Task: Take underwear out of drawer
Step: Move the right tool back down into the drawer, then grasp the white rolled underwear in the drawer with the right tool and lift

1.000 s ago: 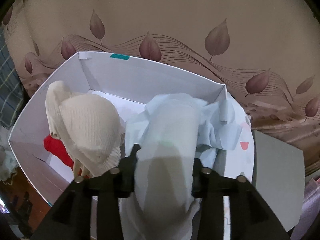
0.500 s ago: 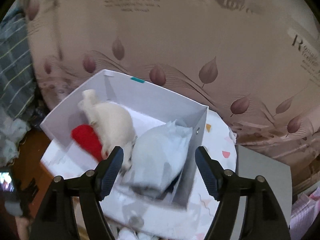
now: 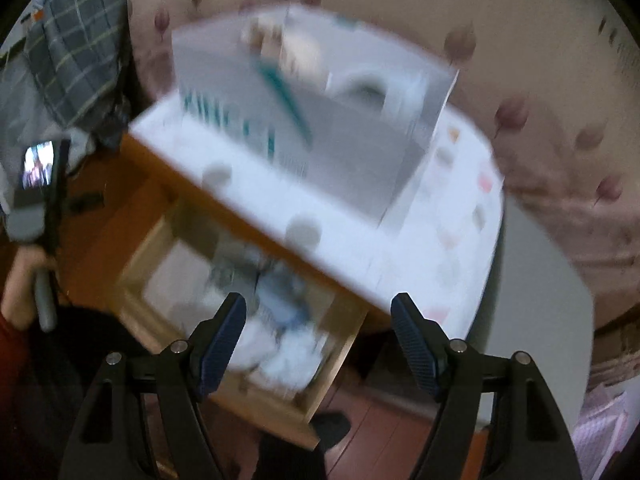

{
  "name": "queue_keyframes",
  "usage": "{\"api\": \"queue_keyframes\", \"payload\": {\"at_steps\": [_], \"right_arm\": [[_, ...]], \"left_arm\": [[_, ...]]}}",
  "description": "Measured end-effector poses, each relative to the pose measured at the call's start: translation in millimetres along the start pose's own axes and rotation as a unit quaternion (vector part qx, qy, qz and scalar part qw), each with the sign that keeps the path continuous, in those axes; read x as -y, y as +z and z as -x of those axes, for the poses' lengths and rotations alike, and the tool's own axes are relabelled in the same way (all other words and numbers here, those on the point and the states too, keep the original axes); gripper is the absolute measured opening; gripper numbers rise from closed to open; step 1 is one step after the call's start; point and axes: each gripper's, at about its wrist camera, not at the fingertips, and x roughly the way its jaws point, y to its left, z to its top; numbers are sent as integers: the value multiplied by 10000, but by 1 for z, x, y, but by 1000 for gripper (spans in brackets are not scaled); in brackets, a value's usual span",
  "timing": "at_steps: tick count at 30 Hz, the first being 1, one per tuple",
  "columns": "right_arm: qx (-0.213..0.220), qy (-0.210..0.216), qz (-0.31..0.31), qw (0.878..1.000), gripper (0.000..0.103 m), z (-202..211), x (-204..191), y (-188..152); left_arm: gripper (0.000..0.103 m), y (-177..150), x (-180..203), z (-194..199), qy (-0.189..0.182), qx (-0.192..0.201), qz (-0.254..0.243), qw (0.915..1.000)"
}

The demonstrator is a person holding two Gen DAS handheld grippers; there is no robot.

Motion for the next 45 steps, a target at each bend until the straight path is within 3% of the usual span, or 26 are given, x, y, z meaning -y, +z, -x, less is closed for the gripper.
{"api": "queue_keyframes", "payload": {"at_steps": [9,15,21,41,45], "right_arm": [[-1165,304,140,9926,69,-108,-15,-42],[-1522,690,416,9851,69,-152,-33,-43],[-1749,802,842,9777,69,-187,-57,-30],[-2368,1237,1409,9533,71,-246,-100,-32],[-2375,1277,1395,9528,62,-247,-105,-34]], "left_arm": [[73,-4,6,1,-13,-13,-128,9999],[73,-2,10,2,-62,17,-200,9998],[73,-1,10,-3,-121,-115,-209,9996],[73,-2,16,-9,-240,-253,-226,9991],[73,-3,18,-9,-244,-255,-239,9991]]}}
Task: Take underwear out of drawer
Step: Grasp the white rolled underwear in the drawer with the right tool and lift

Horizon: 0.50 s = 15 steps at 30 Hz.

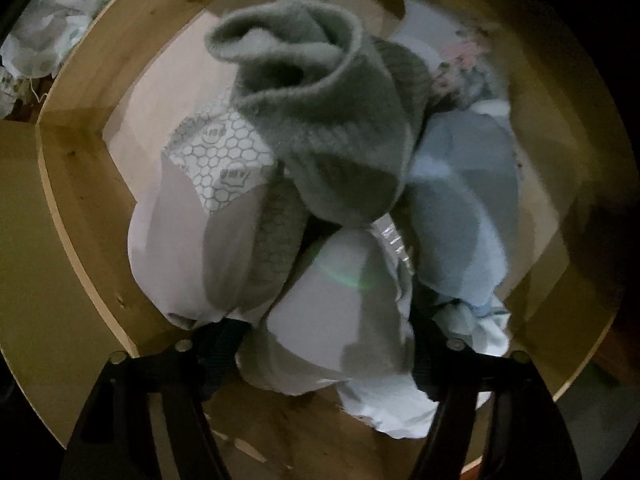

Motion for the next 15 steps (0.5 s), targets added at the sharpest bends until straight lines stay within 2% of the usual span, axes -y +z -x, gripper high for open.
{"api": "queue_keyframes", "payload": {"at_steps": [7,15], "right_arm": [[248,-115,-155,9995,43,22,-3,-7],[926,-567,-629,9921,38,55,-1,-36]], "left_arm": [[73,1,-2,-1,-45,-60,63,10000],[73,-3,-2,0,55,-24,64,10000]]}}
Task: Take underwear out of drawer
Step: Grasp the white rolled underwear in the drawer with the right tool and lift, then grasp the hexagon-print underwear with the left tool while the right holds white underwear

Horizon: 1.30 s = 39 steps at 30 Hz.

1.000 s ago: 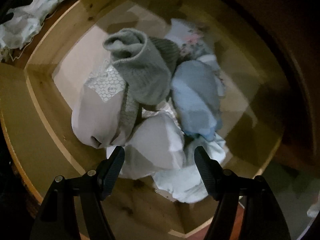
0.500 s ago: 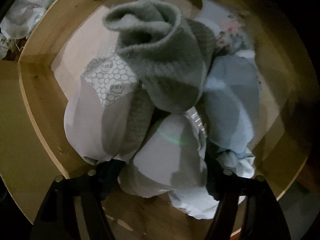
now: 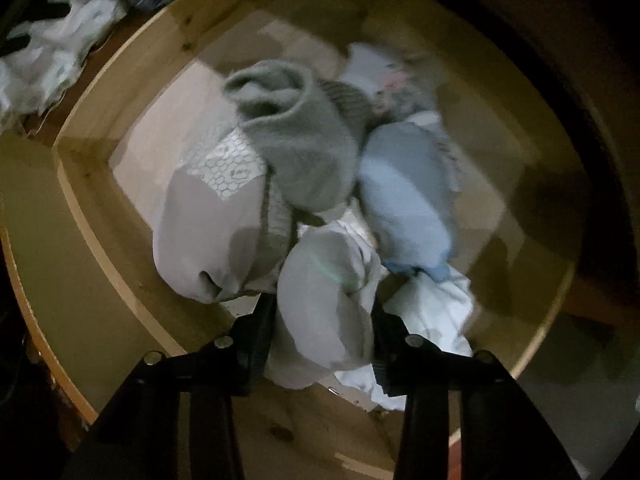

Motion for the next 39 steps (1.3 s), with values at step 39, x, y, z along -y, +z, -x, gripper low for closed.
{"api": "queue_keyframes", "payload": {"at_steps": [39], "right_arm": [[2882,-1427,-3565,8772,37,115,109,-123]], "left_arm": [[73,-64,61,35,-910,-67,-833,9923]]}}
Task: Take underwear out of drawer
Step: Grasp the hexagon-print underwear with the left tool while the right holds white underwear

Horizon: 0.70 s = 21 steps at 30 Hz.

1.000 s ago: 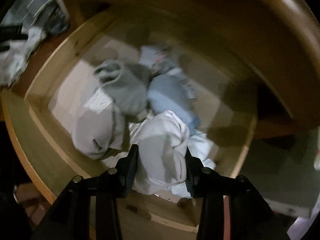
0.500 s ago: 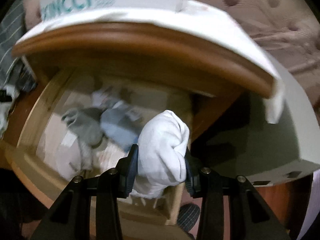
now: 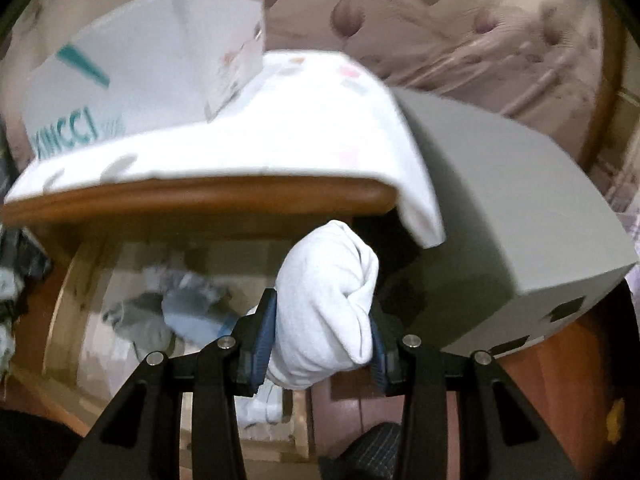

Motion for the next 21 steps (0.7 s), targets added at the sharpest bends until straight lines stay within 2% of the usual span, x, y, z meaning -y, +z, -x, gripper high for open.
{"api": "queue_keyframes", "payload": {"at_steps": [3,6,9,11,14,17,21], "right_arm": [[85,-107,-99,9999,37,3,7,1],[107,-70,-272,9995,37,4,16,2],[126,-4,-430,9990,37,5,22,4],[163,-8,-455,9988,37,5,24,4],[246,-39,-501,9984,37,8,29,5],[323,-96,-565,9978,37,11,36,7],[309,-48,-726,9969,37,11,47,8]], "left_arm": [[73,-11,18,-3,-46,-155,-98,9998],[73,-22,36,-11,-319,-573,-98,9978],[73,-31,57,-19,-744,-1143,-69,9906],[73,-33,70,-23,-850,-1342,-62,9873],[73,-36,85,-30,-883,-1529,84,9842],[74,-35,97,-37,-605,-1588,150,9853],[74,-36,108,-41,-798,-1695,269,9819]]}}
